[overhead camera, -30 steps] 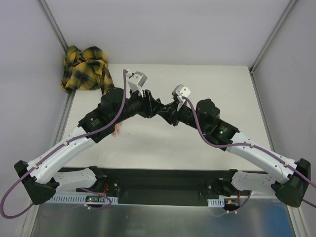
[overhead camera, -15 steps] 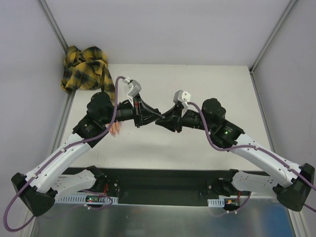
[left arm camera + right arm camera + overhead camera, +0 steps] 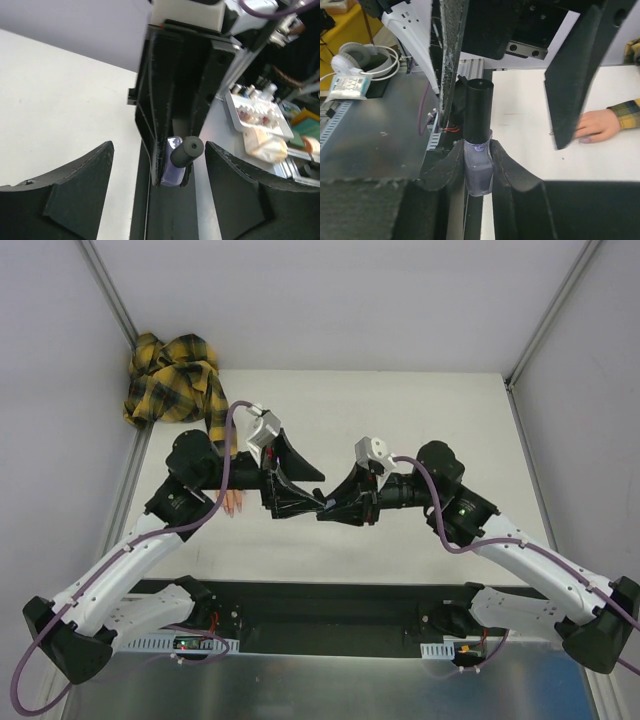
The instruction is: Paint the nails
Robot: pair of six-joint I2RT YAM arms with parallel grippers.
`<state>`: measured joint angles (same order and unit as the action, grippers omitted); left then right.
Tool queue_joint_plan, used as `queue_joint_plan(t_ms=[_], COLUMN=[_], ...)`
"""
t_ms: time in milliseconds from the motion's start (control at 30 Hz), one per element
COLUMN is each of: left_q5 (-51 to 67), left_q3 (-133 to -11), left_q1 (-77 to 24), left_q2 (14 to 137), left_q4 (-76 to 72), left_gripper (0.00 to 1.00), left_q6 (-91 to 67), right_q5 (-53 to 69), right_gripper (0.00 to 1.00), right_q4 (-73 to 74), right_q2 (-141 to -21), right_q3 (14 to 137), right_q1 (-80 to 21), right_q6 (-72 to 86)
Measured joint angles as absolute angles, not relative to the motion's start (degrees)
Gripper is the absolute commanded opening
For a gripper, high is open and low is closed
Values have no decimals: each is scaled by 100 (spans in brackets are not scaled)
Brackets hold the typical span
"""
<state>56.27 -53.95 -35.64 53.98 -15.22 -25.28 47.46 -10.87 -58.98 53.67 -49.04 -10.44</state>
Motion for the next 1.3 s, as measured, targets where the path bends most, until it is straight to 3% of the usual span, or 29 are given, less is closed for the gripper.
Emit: queue_joint_plan(t_ms=[133,500,733,833,867,1000,1167,1300], left_q5=[4866,2637,1656,1345,1271,1131,1420,2864], left_q3=[-5557,-5894,-5988,-6001,-6003,-6016,-6062,-6272], left_q1=[-3557,-3802,-4292,-4397,-4434,-4501,-4499,-4250], left_q2=[5159,4941,5253,5413,5459,5537,5612,5894], left_q4=[-821,-327,-276,-178,-137,-45,-51,-67], left_gripper=[81,71,53,33,23,0,0,0], left_q6=[-2318,-2888,-2808,-2698,-2681,-2585,-2512,-2123], right_q5=[4335,2305,1282,1085,1041,913,904,1719], right_gripper=[0,0,0,0,0,0,0,0], right_q4=[-913,-604,-543,-528,-528,-471,-440,-447], right_q2=[-5898,-6160,-6243,-6243,-6243,-6248,-6215,-5896], right_q3=[5502,5846,5894,5894,5894,5894,5881,5640], right_q1=[-4928,-5199,-5415,-5443,-5448,-5448,-5443,-5179], right_q6=[-1315,-1426,-1452,-1468,-1472,-1485,-1505,-1533])
